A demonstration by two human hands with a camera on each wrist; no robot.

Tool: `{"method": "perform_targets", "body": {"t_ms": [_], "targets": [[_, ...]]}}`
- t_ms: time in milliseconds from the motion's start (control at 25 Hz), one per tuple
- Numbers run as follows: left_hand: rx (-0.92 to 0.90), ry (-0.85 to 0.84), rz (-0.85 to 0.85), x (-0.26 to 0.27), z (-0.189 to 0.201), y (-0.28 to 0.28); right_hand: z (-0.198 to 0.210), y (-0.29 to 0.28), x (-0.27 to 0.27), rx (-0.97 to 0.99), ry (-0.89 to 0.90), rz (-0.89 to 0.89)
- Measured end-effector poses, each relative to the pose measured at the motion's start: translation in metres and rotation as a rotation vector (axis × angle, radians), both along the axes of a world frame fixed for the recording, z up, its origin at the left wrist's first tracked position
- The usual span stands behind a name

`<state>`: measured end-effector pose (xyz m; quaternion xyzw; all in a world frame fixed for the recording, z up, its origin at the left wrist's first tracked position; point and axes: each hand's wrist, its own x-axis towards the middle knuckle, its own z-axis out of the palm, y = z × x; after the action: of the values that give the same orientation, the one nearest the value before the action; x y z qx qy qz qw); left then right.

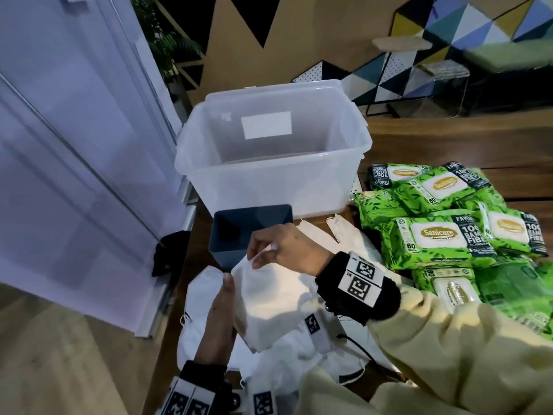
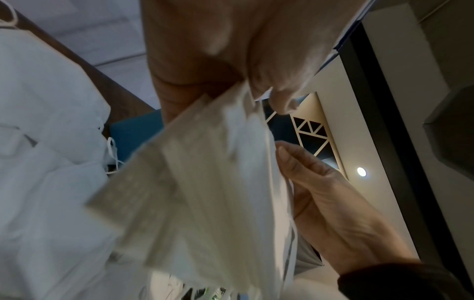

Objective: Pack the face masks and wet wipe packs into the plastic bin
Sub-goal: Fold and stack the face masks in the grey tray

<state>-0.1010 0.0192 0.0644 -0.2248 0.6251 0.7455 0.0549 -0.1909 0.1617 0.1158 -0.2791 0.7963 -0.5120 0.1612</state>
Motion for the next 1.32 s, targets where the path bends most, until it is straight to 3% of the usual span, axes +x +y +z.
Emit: {"method": "perform_targets", "body": {"t_ms": [240, 400, 520, 640, 720, 880, 1040, 1160, 1320], "targets": [[-0.127, 0.095, -0.049, 0.012, -0.001, -0.011, -0.014, -0.005, -0.008, 0.029, 0.194, -0.088], [-0.130, 0.119, 0.163, 0.022, -0.010, -0.057, -0.054, 0.030, -0.025, 0.214, 0.121, -0.247], [-0.091, 0.083, 0.271, 0.025, -0.010, -0.081, -0.093, 0.039, -0.017, 0.569, -0.034, -0.174], [-0.047, 0.036, 0.318, 0.027, -0.009, -0.093, -0.114, 0.021, 0.001, 0.935, -0.003, -0.113], [-0.039, 0.009, 0.333, 0.027, -0.008, -0.094, -0.125, 0.007, 0.011, 0.962, 0.017, -0.083], [-0.011, -0.004, 0.364, 0.036, -0.018, -0.103, -0.148, 0.004, 0.025, 1.041, 0.145, 0.153], [0.011, 0.016, 0.403, 0.046, -0.023, -0.107, -0.155, 0.022, 0.032, 0.961, 0.200, 0.155], [-0.039, 0.023, 0.448, 0.047, -0.033, -0.106, -0.139, 0.034, 0.029, 0.797, 0.208, 0.110], [-0.083, -0.050, 0.455, 0.038, -0.042, -0.098, -0.107, 0.042, 0.023, 0.396, 0.546, -0.461]]}}
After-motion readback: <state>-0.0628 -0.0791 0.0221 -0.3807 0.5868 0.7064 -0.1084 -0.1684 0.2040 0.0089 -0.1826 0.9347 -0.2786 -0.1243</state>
